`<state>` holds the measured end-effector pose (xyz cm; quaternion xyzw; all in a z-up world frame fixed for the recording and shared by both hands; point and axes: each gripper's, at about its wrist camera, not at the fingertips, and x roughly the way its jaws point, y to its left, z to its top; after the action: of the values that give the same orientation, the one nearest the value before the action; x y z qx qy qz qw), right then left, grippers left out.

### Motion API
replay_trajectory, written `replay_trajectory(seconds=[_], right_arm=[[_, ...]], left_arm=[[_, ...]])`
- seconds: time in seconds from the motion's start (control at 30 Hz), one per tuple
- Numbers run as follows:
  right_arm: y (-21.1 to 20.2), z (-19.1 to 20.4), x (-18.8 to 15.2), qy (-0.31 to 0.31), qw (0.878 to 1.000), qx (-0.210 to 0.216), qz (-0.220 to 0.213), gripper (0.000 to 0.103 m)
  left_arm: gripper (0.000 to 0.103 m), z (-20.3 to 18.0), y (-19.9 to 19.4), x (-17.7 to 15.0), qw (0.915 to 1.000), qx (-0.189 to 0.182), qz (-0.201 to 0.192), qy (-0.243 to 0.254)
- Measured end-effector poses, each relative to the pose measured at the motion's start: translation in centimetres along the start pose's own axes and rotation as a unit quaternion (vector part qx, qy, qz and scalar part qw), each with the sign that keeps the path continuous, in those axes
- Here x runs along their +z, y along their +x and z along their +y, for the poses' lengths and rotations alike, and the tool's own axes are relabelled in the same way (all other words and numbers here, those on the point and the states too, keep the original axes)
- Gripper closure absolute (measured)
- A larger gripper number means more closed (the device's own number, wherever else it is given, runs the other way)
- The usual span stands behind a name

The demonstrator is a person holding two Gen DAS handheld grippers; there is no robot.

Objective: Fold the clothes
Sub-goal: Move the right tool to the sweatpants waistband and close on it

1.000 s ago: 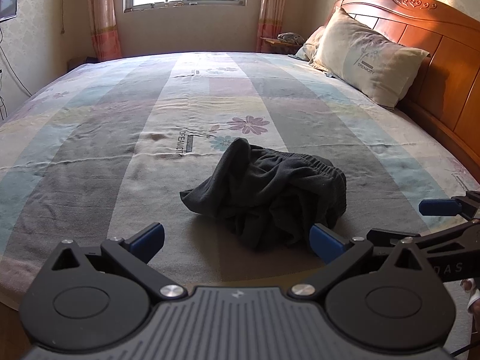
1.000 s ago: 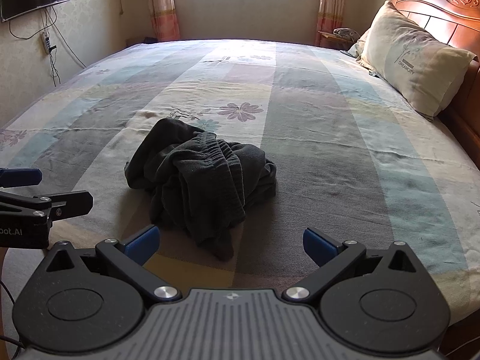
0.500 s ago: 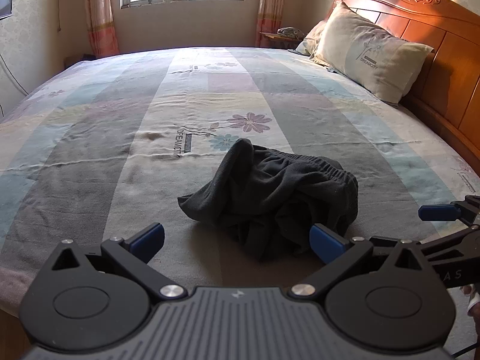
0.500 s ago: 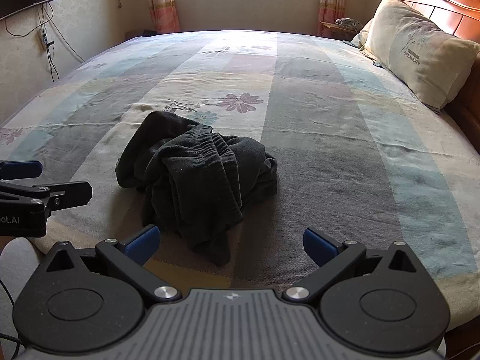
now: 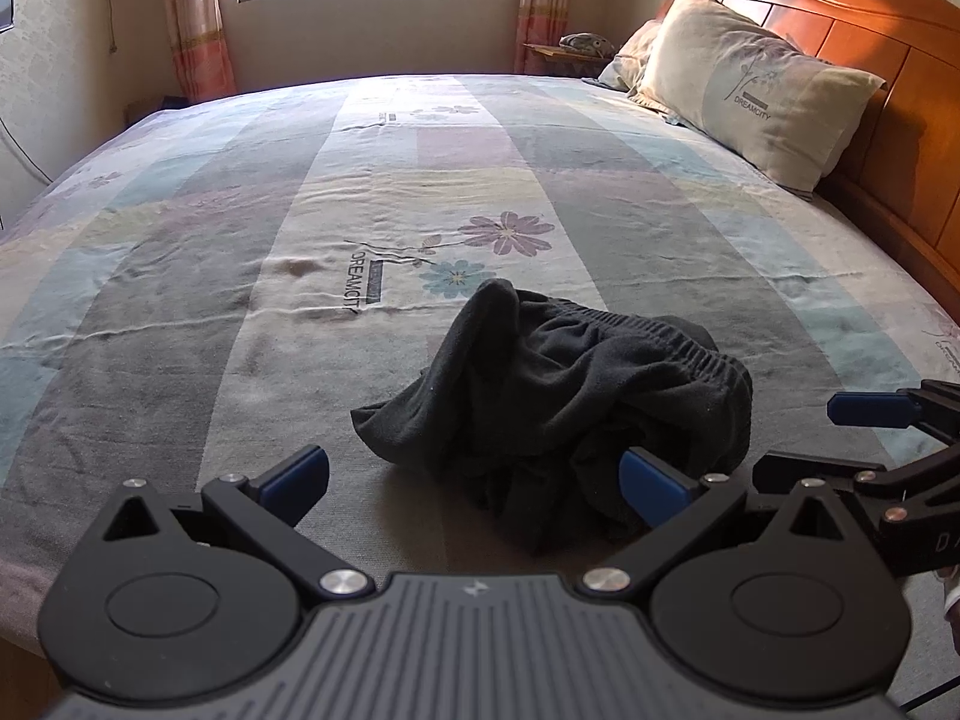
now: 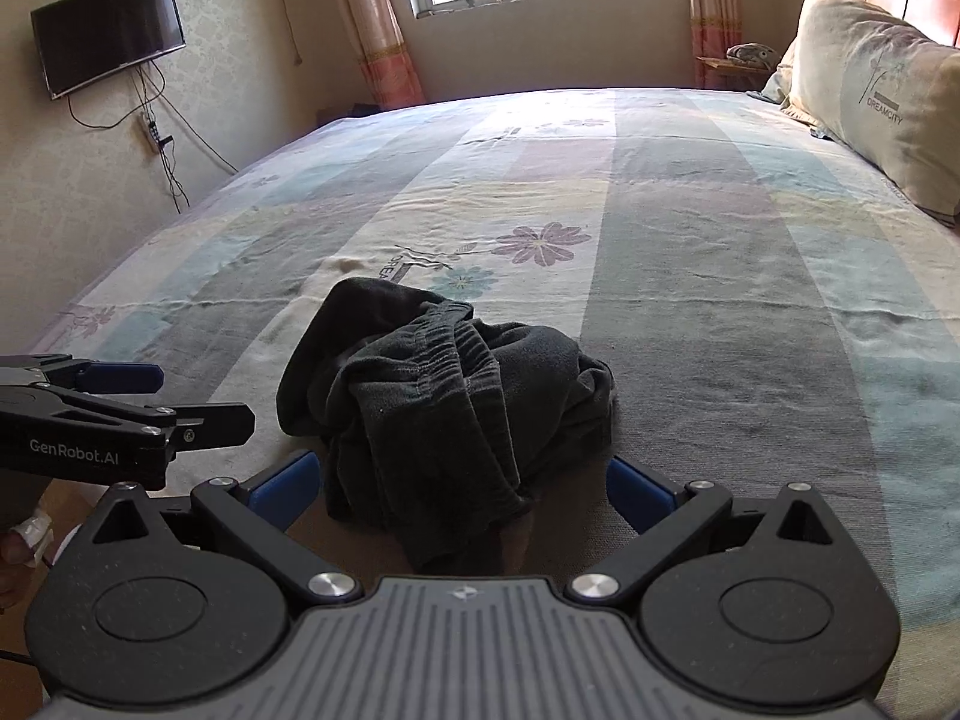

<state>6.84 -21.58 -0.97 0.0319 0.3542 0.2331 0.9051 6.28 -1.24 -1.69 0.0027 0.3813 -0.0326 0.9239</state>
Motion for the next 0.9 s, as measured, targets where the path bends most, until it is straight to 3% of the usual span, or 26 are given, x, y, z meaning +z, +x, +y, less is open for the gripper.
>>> replay_trajectory(seconds=[0.27, 0.5, 0.63, 0.9], right_arm=[[1.1, -0.9, 0.9, -0.015, 0.999, 0.039, -0.023, 0.0], [4.4, -1.3, 2.3, -0.018, 0.997, 0.074, 0.019, 0.0], [6.2, -1.2, 2.9, 0.002, 0.992, 0.115, 0.042, 0.0], [6.9, 0.1, 3.9, 0.0, 0.979, 0.197, 0.044, 0.0]], left_arm=[[0.001, 0.1, 1.6, 1.2, 1.0, 0.0, 0.004, 0.002], [0.001, 0.3, 2.9, 1.5, 0.9998, 0.009, -0.002, 0.019], [0.001, 1.4, 2.9, 1.7, 0.9997, 0.016, -0.003, 0.017], [0.001, 3.5, 2.9, 2.2, 0.9995, 0.029, -0.006, 0.013]])
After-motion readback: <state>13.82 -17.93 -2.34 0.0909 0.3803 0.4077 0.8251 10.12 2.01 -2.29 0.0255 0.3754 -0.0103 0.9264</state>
